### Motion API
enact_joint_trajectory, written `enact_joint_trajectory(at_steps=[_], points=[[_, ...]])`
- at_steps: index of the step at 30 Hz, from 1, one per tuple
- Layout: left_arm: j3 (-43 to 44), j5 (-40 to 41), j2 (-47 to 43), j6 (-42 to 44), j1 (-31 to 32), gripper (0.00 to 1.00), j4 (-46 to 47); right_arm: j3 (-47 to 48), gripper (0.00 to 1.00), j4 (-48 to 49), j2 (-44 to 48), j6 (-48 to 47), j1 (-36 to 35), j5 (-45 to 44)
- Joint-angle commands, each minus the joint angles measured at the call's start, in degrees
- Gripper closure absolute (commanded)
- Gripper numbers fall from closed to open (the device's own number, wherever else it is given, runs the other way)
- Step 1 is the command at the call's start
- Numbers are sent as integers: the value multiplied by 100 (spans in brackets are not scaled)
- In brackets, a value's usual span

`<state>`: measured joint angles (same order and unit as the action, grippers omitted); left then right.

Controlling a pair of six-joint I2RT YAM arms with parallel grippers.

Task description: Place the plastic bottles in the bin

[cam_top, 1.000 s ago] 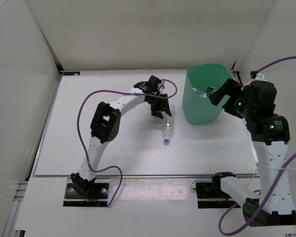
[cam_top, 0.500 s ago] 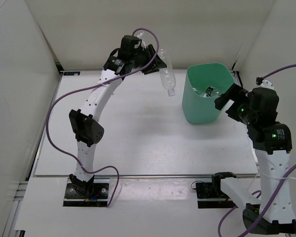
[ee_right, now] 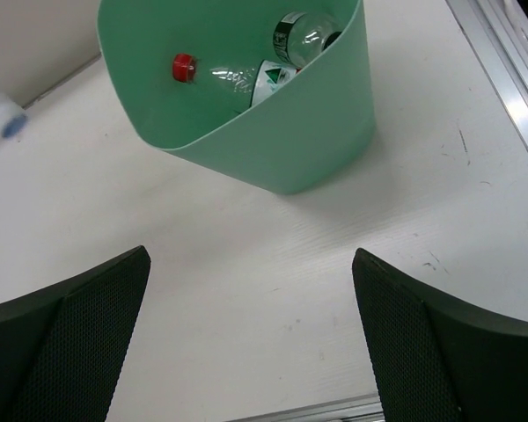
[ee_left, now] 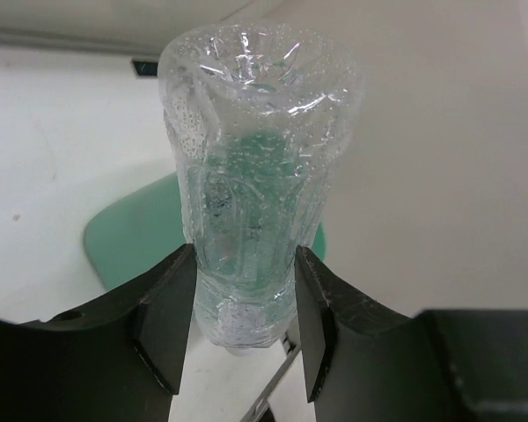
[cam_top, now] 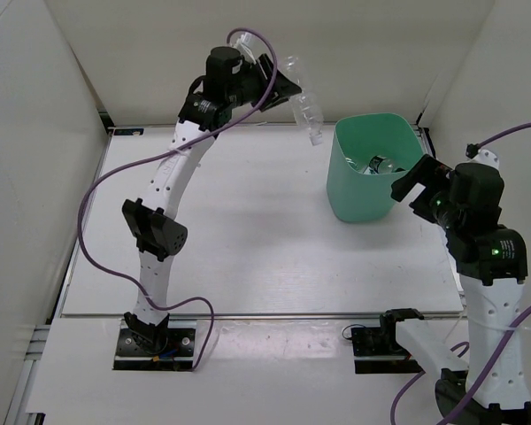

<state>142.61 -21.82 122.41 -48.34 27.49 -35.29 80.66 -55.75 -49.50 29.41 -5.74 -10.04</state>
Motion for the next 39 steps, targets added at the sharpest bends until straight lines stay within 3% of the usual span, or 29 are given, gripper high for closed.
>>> enact_joint_trajectory(at_steps=[1,13,21,29,35,39], points=[[478,-112,46,-307,37,52,619,108,1,-129,89,-84,2,-235],[584,-130,678,-1213,397,49,1999,275,1,-182,89,-84,2,-455],[514,-76,811,-1266,925,49,2333,327,1,-182,89,-84,2,-560],[-399,-182,653,-871,1198,46,2333,72,1,2,203,-32,2,-692],[-391,-77,583,-703,1198,15,2193,-138,1,108,309,74,2,-692],[-444,-6,354,-555,1198,3,2140,-191,1,161,309,74,2,-692]])
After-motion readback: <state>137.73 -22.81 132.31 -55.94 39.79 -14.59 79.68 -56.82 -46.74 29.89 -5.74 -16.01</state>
